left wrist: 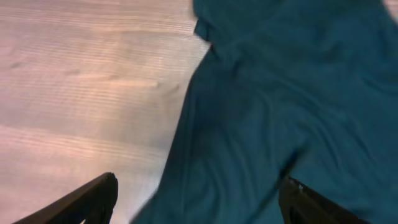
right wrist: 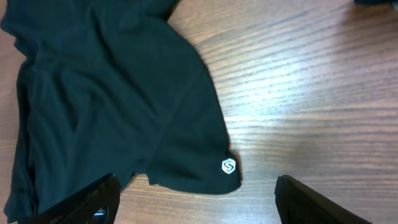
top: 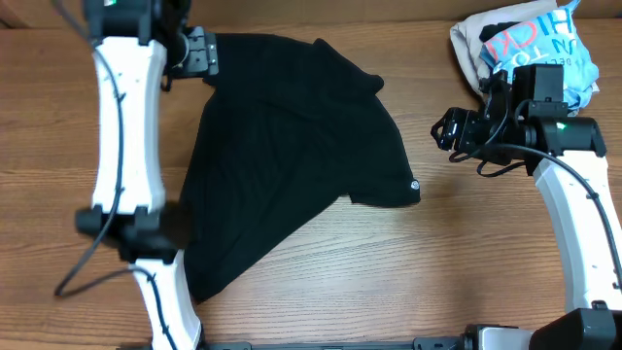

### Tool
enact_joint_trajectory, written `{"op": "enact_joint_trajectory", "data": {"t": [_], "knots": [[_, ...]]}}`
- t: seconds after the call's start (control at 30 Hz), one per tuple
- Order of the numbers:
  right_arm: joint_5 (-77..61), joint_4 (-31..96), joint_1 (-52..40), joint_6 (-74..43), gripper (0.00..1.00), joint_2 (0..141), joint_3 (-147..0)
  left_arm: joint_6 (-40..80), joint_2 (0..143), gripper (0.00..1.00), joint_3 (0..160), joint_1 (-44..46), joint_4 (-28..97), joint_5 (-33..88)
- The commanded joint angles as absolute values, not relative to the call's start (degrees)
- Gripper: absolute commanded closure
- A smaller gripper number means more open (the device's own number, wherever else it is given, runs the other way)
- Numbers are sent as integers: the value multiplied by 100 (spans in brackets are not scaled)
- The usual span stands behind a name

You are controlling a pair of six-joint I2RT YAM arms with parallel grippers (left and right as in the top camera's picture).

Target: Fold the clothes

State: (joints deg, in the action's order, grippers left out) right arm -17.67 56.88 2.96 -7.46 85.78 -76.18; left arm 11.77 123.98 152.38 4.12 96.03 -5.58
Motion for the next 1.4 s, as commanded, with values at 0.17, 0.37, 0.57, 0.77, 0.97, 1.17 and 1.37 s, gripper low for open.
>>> {"op": "enact_joint_trajectory", "data": {"t": [0.17, 0.37, 0.57, 0.77, 0.97, 1.17, 1.37], "knots": [[-1767, 5942, 283, -722, 17, 8576, -7721, 1533, 11107, 19, 14070, 746, 9682, -558], [-1765, 6053, 283, -593, 16, 8576, -7721, 2316, 9937, 18, 11360, 797, 9360, -1260], [-1767, 5999, 283, -598, 16, 8576, -7721, 3089, 8464, 12, 7937, 676, 7489, -1017], [-1767, 6047, 283, -598, 17, 8576, -7721, 2932, 7905, 12, 5721, 355, 5981, -956], [-1767, 6121, 283, -600, 17, 8576, -7721, 2283, 7977, 13, 4536, 215, 4449, -939], [-1765, 6143, 283, -600, 17, 8576, -7721, 1841, 8007, 17, 3920, 215, 3334, -893], [-1765, 6136, 283, -602, 17, 8576, -7721, 1776, 8068, 42, 3741, 215, 3253, -899]]}}
